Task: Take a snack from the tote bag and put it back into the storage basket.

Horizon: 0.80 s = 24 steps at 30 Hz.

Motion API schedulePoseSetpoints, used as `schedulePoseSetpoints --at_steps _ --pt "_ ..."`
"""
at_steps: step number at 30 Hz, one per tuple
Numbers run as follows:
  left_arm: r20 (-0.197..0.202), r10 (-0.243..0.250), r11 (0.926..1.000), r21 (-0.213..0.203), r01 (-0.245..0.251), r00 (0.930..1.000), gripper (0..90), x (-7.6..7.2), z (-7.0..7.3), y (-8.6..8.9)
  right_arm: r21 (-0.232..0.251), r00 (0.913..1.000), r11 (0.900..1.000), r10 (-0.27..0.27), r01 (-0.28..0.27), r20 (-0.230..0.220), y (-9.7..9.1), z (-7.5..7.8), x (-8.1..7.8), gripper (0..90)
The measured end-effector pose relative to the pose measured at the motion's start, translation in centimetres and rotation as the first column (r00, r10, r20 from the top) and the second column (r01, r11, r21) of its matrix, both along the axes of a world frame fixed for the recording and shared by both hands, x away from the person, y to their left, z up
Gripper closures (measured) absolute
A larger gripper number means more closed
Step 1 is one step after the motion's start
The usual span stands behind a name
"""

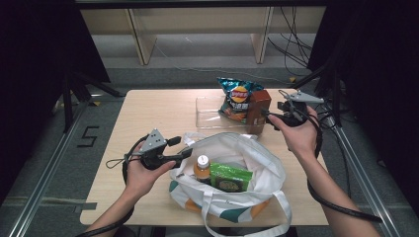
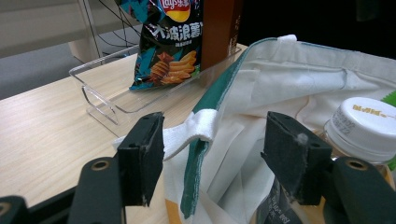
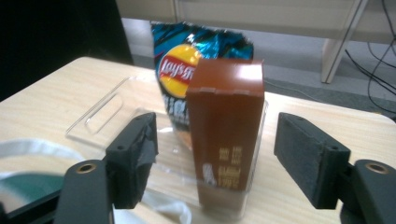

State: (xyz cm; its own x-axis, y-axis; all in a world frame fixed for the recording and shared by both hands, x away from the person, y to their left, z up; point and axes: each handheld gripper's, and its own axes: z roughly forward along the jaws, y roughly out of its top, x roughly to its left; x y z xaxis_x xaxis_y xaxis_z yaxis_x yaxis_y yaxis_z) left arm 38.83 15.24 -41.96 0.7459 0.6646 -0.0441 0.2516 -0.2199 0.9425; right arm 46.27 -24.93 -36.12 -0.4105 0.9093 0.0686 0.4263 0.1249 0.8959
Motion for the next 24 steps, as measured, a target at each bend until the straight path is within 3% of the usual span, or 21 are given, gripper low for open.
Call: schedulePoseSetpoints --at_steps 3,4,5,6,8,9,10,12,18,19,23,24 --pt "0.002 -0.003 1.0 -0.003 0.003 1.0 37.6 0.1 0.0 0.1 0.023 0.9993 0.9995 0.021 -0.02 -0.03 -0.4 -0.2 -1.1 33.6" --pt "0.0 -0.003 1.0 -0.008 0.003 1.0 37.6 0.0 0.0 0.1 0.017 0.9991 0.999 0.041 -0.04 -0.011 -0.7 -0.4 -1.2 34.4" --pt "-0.001 0.001 1.0 -0.002 -0.001 1.0 37.6 0.0 0.0 0.2 0.035 0.9985 0.9984 0.045 -0.044 -0.032 -0.6 -0.4 -1.7 35.2" --pt "-0.001 0.002 1.0 -0.005 -0.002 1.0 37.6 0.0 0.0 0.2 0.012 0.998 0.998 0.063 -0.062 -0.013 -1.0 -0.5 -1.8 36.2" --pt "-0.001 0.004 0.9999 -0.014 -0.004 1.0 37.6 0.0 0.1 0.2 0.03 0.9955 0.9958 0.088 -0.087 -0.036 -1.0 -0.6 -2.5 38.0" --pt "0.0 0.002 0.9999 -0.016 -0.002 1.0 37.6 0.0 0.1 0.3 0.026 0.9946 0.9945 0.102 -0.101 -0.022 -1.1 -0.6 -2.8 39.7" --pt "0.001 0.0 0.9998 -0.019 0.0 1.0 37.7 0.0 0.1 0.4 0.044 0.9924 0.9927 0.114 -0.112 -0.046 -1.1 -0.5 -3.1 40.5" --pt "0.0 0.001 0.9998 -0.02 -0.001 1.0 37.7 0.1 0.0 0.5 0.083 0.9907 0.9887 0.129 -0.125 -0.044 -1.0 -0.5 -3.8 43.0" --pt "-0.003 0.007 0.9998 -0.017 -0.007 1.0 37.8 0.1 0.0 0.6 0.078 0.9802 0.98 0.188 -0.183 -0.062 -1.1 -0.6 -5.1 49.1" --pt "-0.003 0.006 0.9999 -0.016 -0.006 1.0 37.8 0.1 0.0 0.6 0.074 0.9743 0.9754 0.213 -0.207 -0.074 -1.2 -0.6 -5.2 50.0" --pt "-0.001 0.002 0.9999 -0.016 -0.002 1.0 37.9 0.0 0.0 0.5 0.101 0.9752 0.9718 0.218 -0.213 -0.04 -0.7 -0.8 -6.1 54.9" --pt "-0.002 0.004 0.9999 -0.017 -0.004 1.0 37.9 0.0 0.0 0.4 0.073 0.9732 0.9709 0.23 -0.228 -0.012 -0.8 -0.9 -6.2 55.8"
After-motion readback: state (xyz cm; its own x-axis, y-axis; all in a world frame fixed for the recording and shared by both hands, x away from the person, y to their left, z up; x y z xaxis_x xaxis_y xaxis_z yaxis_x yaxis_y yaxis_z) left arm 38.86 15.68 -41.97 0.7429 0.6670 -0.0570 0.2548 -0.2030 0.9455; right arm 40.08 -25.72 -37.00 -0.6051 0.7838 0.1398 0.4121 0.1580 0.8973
